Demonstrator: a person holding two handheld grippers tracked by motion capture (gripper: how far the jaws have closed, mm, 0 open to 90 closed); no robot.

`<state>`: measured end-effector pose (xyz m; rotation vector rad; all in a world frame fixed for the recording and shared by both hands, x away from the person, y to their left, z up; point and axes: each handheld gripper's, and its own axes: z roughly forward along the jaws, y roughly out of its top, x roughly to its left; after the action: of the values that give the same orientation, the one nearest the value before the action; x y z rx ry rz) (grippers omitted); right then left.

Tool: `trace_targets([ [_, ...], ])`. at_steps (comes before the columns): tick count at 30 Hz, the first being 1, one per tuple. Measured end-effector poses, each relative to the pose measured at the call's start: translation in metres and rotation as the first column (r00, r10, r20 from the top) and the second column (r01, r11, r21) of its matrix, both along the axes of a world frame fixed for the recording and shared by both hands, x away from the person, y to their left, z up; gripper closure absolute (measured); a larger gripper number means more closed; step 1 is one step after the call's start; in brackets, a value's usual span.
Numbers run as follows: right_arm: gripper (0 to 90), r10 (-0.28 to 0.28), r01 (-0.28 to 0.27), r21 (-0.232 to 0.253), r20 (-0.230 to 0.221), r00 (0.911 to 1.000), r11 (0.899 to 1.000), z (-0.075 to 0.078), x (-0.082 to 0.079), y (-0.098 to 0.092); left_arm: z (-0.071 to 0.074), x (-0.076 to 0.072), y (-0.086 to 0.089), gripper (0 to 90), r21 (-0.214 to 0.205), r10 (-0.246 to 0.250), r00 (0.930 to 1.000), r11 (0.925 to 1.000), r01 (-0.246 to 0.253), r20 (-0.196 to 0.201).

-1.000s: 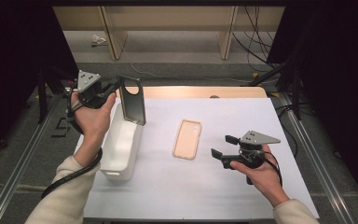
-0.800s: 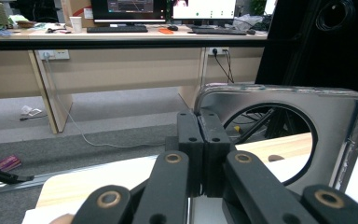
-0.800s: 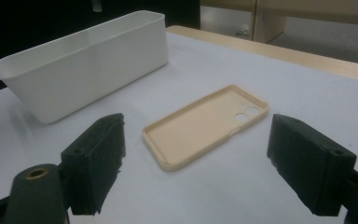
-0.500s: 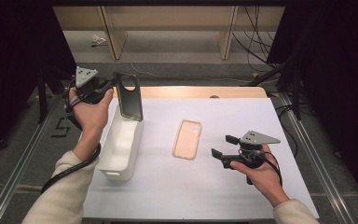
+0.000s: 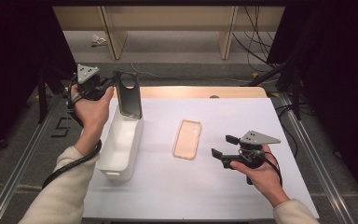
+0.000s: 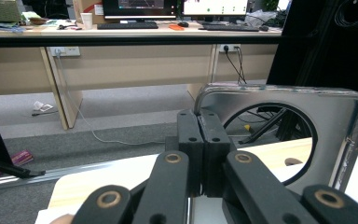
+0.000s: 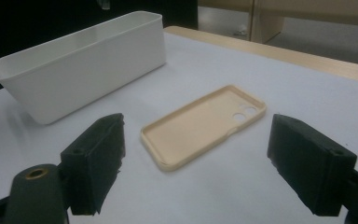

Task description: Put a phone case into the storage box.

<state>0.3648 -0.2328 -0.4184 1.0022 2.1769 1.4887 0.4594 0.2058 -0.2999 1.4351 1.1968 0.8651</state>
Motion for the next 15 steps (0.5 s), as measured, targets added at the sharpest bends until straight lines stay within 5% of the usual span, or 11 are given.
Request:
trace_targets([
  [15,19.8,0.002,-0.002,0.003,-0.002,1.0000,1.000,0.000,0.000,-0.001,-0.009,0.013,0.004,88.7,0.000,0.021,0.9996,0.9998,-0.021,-0.021],
])
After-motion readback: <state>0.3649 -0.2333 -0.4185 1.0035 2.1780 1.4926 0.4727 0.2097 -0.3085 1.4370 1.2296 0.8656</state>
